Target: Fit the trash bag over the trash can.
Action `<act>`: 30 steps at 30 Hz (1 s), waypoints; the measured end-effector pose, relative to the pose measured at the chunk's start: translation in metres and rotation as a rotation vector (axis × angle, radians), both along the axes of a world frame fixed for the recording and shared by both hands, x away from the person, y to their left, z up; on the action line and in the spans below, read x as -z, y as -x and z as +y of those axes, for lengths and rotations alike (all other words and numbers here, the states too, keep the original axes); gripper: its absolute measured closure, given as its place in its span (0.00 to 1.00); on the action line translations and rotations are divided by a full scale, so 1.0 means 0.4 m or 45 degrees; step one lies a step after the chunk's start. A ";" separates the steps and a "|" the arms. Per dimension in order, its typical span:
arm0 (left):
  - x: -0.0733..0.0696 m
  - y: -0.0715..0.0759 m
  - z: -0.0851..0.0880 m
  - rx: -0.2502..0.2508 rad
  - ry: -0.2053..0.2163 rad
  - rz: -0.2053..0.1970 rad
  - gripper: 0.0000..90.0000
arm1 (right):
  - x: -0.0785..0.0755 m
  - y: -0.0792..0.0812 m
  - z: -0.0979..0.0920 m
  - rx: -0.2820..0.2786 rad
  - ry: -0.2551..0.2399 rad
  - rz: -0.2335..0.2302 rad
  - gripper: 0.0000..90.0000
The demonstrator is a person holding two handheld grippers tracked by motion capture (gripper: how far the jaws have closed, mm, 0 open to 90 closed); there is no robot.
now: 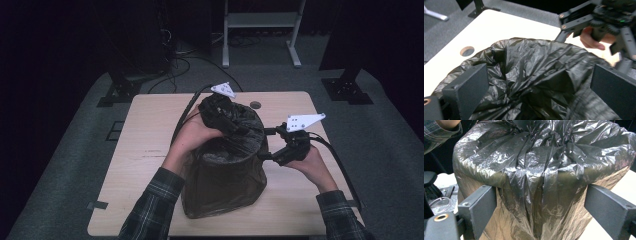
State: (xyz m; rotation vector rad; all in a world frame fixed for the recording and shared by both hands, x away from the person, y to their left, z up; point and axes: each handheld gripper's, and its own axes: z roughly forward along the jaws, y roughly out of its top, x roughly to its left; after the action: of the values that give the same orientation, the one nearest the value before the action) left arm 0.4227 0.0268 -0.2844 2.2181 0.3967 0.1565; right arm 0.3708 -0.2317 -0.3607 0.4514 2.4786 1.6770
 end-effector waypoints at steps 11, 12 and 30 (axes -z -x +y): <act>0.066 -0.030 -0.042 0.017 -0.108 0.043 0.00 | 0.002 0.001 -0.010 0.008 0.004 0.000 0.11; 0.069 -0.033 -0.046 0.022 -0.131 0.048 0.00 | 0.003 0.001 -0.010 0.009 0.006 0.001 0.11; 0.100 -0.044 -0.081 0.037 -0.272 0.080 0.00 | 0.018 0.004 -0.010 0.011 0.024 0.014 0.11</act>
State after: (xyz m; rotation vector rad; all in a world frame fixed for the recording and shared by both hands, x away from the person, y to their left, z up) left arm 0.4404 -0.0057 -0.3243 2.4430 0.3971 0.1179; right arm 0.3694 -0.2358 -0.3678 0.4706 2.4941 1.6512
